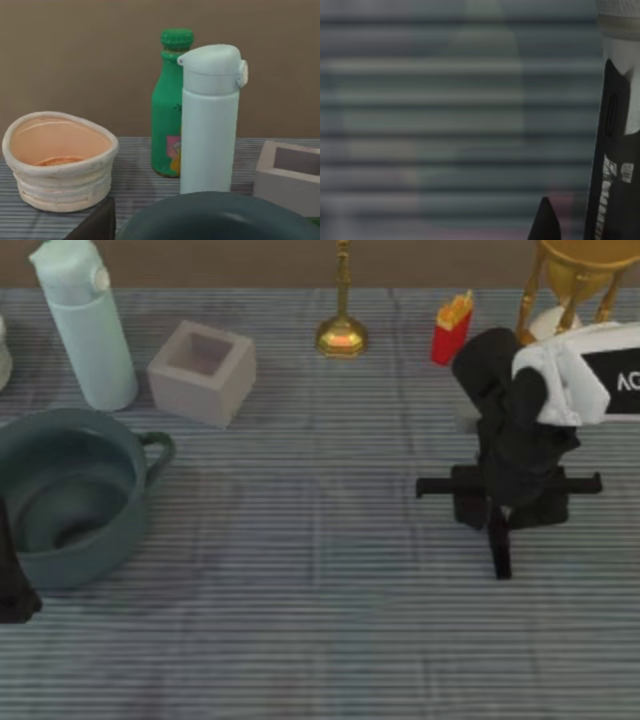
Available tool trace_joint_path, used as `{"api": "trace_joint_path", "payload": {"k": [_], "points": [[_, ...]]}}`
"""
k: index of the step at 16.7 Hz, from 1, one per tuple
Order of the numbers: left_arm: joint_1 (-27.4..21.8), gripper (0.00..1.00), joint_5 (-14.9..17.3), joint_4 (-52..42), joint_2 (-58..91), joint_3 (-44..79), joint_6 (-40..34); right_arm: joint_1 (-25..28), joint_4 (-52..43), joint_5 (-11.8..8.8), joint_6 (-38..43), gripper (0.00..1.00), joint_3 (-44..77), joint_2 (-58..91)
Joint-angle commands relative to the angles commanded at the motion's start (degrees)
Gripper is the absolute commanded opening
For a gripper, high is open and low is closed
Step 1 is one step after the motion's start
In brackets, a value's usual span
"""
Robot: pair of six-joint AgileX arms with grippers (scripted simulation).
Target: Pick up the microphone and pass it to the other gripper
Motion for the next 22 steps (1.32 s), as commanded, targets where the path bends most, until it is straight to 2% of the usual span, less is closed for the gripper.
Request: {"api": "trace_joint_path", "payload": {"k": [3,4,5,9,13,22], "points": [[0.0,1.00,0.0,0.0,0.0,0.0,0.0,0.0,0.0,0.0,0.0,0.00,0.0,0.0],[0.0,1.00,0.0,0.0,0.0,0.0,0.0,0.0,-1.5,1.2,-0.8,0.00,1.1,-3.2],[0.0,1.00,0.0,0.0,0.0,0.0,0.0,0.0,-1.4,1.2,-0.8,0.00,1.1,-3.2],[0.0,1.00,0.0,0.0,0.0,0.0,0.0,0.2,4.7,-0.5,-2.6,0.00,-0.2,-4.4],[0.0,1.00,0.0,0.0,0.0,0.0,0.0,0.2,18.9,-4.4,-6.2,0.00,-3.8,-7.1],[0.0,1.00,0.0,0.0,0.0,0.0,0.0,0.0,64.6,-16.5,-17.8,0.00,-17.3,-16.7]]}}
